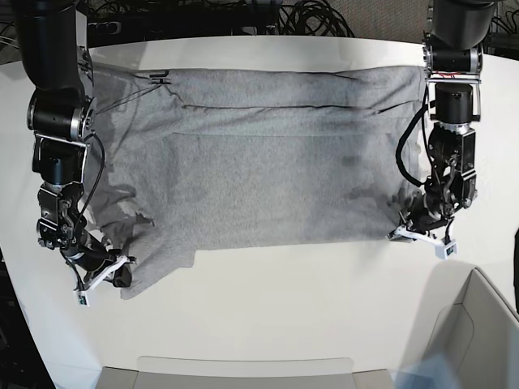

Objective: Fold the T-shirt properly
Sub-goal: 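Fold the held hem across the shirt toward the collar with both grippers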

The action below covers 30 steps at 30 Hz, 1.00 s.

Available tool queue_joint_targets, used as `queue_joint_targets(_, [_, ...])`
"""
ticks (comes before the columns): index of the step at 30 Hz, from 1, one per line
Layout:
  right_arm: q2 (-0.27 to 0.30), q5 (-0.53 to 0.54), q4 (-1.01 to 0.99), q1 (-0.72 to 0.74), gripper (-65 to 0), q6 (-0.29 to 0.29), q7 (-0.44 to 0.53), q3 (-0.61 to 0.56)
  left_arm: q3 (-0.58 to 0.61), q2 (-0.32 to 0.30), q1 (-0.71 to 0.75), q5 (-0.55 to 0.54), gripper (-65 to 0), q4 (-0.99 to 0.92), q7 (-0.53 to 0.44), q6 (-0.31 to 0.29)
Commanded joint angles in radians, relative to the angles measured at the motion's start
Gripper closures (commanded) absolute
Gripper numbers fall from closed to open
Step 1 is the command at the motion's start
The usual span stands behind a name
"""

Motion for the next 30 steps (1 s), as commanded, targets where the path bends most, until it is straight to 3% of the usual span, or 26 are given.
queue_joint_targets(1, [0.013,0.022,0.019,0.048,0.0,-0.003,0.029,0.005,-0.004,-0.018,-0.03,0.001,-7.3,0.05,0.024,-0.006])
queue_joint_targets(4, [0.013,0.022,0.019,0.048,0.0,-0.003,0.026,0.005,0.001,-0.018,-0.029,0.001,-11.9,0.096,0.059,-0.006])
queue_joint_targets(10, [0.013,0.022,0.019,0.04,0.0,-0.003,0.019,0.005,-0.005,-0.019,0.0,0.001,-1.7,0.113,0.065,-0.006])
queue_joint_targets(12, [0.016,0.022,0.031,0.028,0.0,-0.003,-0.008,0.005,-0.005,-0.019,0.002,0.001,-1.2,0.116,0.065,-0.006])
queue_joint_targets(21, [0.019,0.17,0.413,-0.133,0.0,-0.003,-0.235,0.006,-0.007,-0.019,0.042,-0.001,0.0,0.119,0.065,-0.007])
queue_joint_targets(25, [0.019,0.173,0.493,-0.182,0.0,-0.003,-0.271,0.017,-0.007,-0.019,0.06,-0.001,0.0,0.173,0.065,-0.007])
queue_joint_targets(30, [0.014,0.17,0.551,-0.24,0.0,-0.003,-0.291,0.117,-0.065,-0.036,0.124,-0.002,0.0,0.273,0.067,-0.007])
